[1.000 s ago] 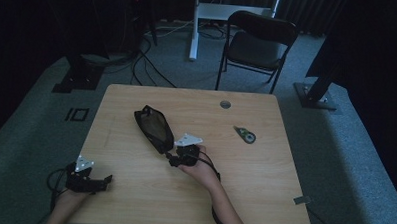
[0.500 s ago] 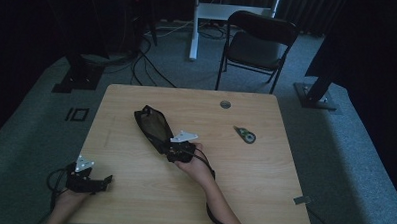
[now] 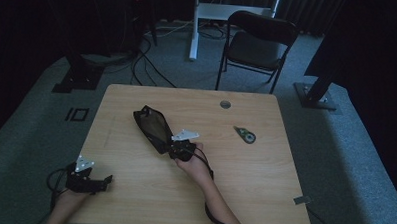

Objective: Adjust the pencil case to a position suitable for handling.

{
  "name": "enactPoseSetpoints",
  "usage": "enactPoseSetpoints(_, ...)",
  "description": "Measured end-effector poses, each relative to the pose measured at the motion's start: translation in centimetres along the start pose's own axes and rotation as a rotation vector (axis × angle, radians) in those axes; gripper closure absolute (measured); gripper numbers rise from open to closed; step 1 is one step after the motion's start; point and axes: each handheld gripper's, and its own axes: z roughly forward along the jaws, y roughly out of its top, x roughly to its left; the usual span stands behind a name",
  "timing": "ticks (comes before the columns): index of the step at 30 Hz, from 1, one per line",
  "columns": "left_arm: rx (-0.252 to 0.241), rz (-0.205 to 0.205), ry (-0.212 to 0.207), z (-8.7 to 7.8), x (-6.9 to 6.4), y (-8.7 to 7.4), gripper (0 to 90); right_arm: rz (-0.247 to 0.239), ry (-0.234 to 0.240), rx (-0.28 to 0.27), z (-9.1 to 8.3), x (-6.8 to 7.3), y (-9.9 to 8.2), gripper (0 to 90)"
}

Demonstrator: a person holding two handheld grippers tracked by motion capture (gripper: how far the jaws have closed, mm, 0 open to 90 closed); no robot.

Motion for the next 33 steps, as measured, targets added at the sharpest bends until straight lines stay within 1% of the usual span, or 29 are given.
enactPoseSetpoints(4, 0.0, 0.0, 0.0, 0.0, 0.0, 0.0, 0.0, -0.015, -0.001, -0.001, -0.3, 0.0, -0.2, 72.7)
enactPoseSetpoints(5, 0.0, 0.0, 0.0, 0.0, 0.0, 0.0, 0.0, -0.015, -0.001, -0.001, -0.3, 0.0, -0.2, 72.7)
enactPoseSetpoints(6, 0.0, 0.0, 0.0, 0.0, 0.0, 0.0, 0.0, -0.004, 0.006, -0.003, -0.5, -0.1, -0.4, 72.7)
enactPoseSetpoints(8, -0.001, 0.002, -0.002, 0.0, 0.0, 0.0, 0.0, -0.011, 0.006, 0.0, -0.7, -0.2, -0.5, 72.7)
enactPoseSetpoints(9, -0.001, 0.003, -0.002, 0.0, 0.0, 0.0, 0.0, -0.005, 0.003, 0.0, -0.9, -0.3, -0.6, 72.8)
enactPoseSetpoints(12, -0.001, 0.003, -0.002, 0.0, 0.0, 0.0, 0.0, -0.008, 0.0, 0.001, -1.4, -0.4, -0.7, 72.9)
enactPoseSetpoints(13, -0.001, 0.003, -0.002, 0.0, 0.0, 0.0, 0.0, -0.008, 0.007, 0.008, -1.6, -0.5, -0.8, 73.0)
enactPoseSetpoints(17, -0.003, 0.002, -0.003, 0.0, 0.0, 0.0, 0.0, -0.002, 0.005, 0.002, -2.2, -0.7, -1.0, 73.0)
enactPoseSetpoints(18, -0.003, 0.002, -0.003, 0.0, 0.0, 0.0, 0.0, -0.006, -0.009, -0.001, -2.5, -0.8, -1.2, 73.0)
enactPoseSetpoints(22, -0.003, 0.002, -0.003, 0.0, 0.0, 0.0, 0.0, 0.009, -0.007, -0.002, -3.0, -1.3, -1.6, 73.0)
enactPoseSetpoints(23, -0.003, 0.002, -0.003, 0.0, 0.0, 0.0, 0.0, 0.015, -0.017, -0.002, -3.3, -1.6, -1.8, 73.1)
enactPoseSetpoints(27, -0.003, 0.002, -0.003, 0.0, 0.0, 0.0, 0.0, 0.011, -0.02, -0.003, -3.7, -1.9, -2.2, 73.1)
enactPoseSetpoints(30, -0.003, 0.002, -0.003, 0.0, 0.0, 0.0, 0.0, 0.016, -0.035, -0.002, -4.4, -2.3, -2.8, 73.1)
enactPoseSetpoints(32, -0.003, 0.002, -0.003, 0.0, 0.0, 0.0, 0.0, 0.019, -0.035, -0.004, -4.6, -2.5, -2.9, 73.1)
enactPoseSetpoints(33, -0.003, 0.002, -0.003, 0.0, 0.0, 0.0, 0.0, 0.034, -0.037, -0.012, -5.0, -2.8, -3.3, 73.1)
